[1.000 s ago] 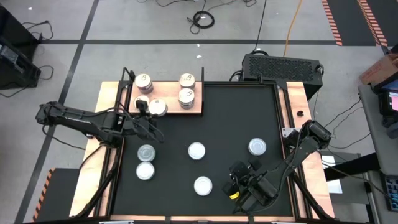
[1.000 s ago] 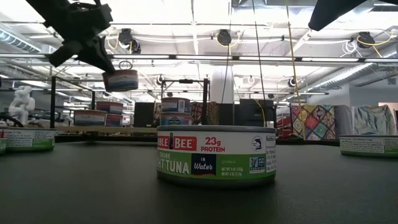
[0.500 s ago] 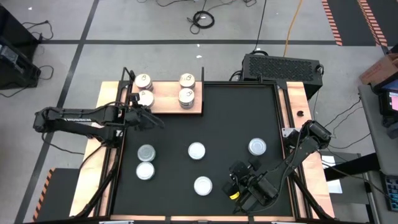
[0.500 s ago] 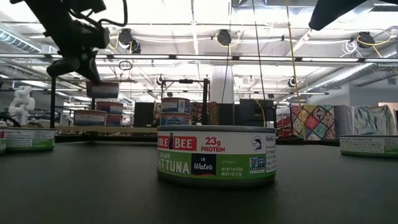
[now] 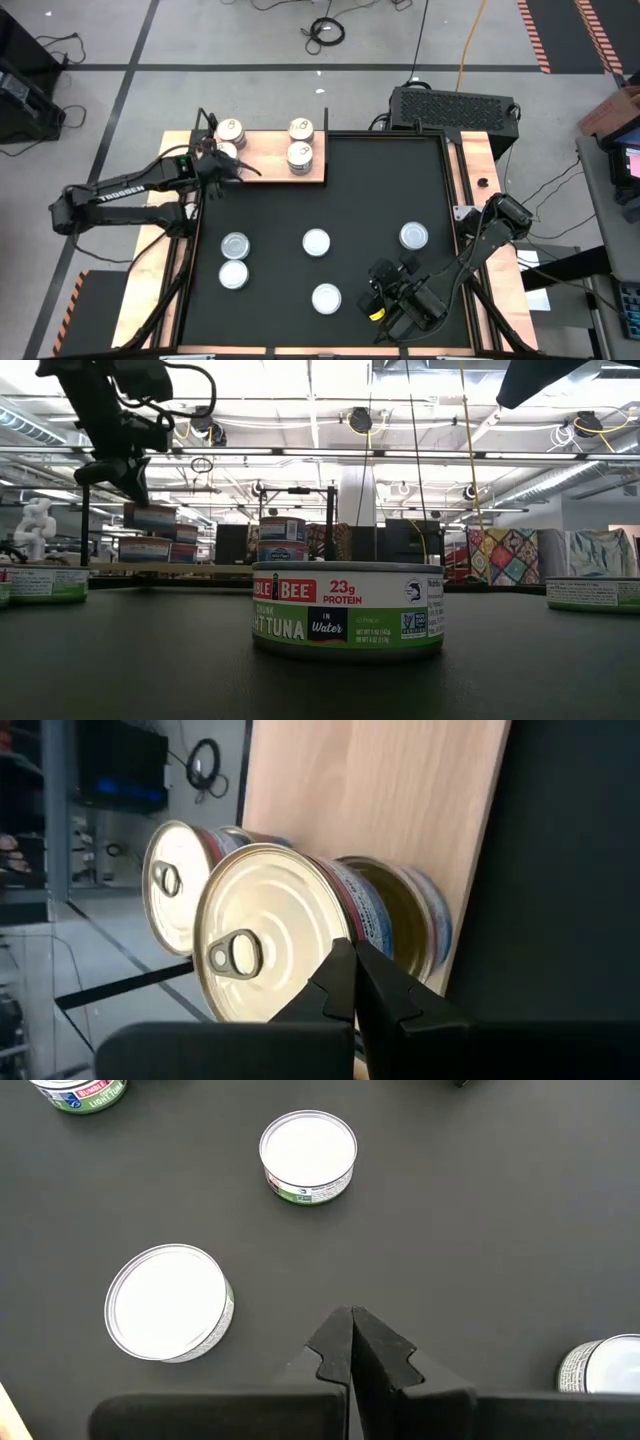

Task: Stack canned seafood by type on shelf
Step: Stack the blue-pink tuna can on top of the other blue-pink tuna cans on the shelf

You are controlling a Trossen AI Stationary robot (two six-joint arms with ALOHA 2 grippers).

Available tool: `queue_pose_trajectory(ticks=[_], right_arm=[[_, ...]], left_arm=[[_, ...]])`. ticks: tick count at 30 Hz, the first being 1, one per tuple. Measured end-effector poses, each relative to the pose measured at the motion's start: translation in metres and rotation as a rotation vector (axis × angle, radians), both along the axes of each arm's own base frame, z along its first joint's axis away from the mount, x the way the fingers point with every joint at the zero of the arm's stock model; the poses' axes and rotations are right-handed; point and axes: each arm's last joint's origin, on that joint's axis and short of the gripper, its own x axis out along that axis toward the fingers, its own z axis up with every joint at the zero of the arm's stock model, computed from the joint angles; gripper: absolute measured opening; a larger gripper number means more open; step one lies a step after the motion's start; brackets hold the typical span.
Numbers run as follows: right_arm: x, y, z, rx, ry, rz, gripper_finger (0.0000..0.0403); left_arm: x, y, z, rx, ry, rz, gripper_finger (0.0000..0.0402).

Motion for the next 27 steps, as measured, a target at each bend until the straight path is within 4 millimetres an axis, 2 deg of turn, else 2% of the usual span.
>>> queue_pose_trajectory(ticks=[8,27], right_arm=[[0.0,0.0,0.0,-0.001,0.001,0.001,0.0],[0.0,0.0,-0.0001,-0.002,0.002,0.002,0.0]], left_arm=[[-0.0038,0.0102,-0.0004,-0.081,-0.047,0.002,0.0],[-0.0055,0.0107,-0.0015,-0.118,-0.051,0.0,0.0]])
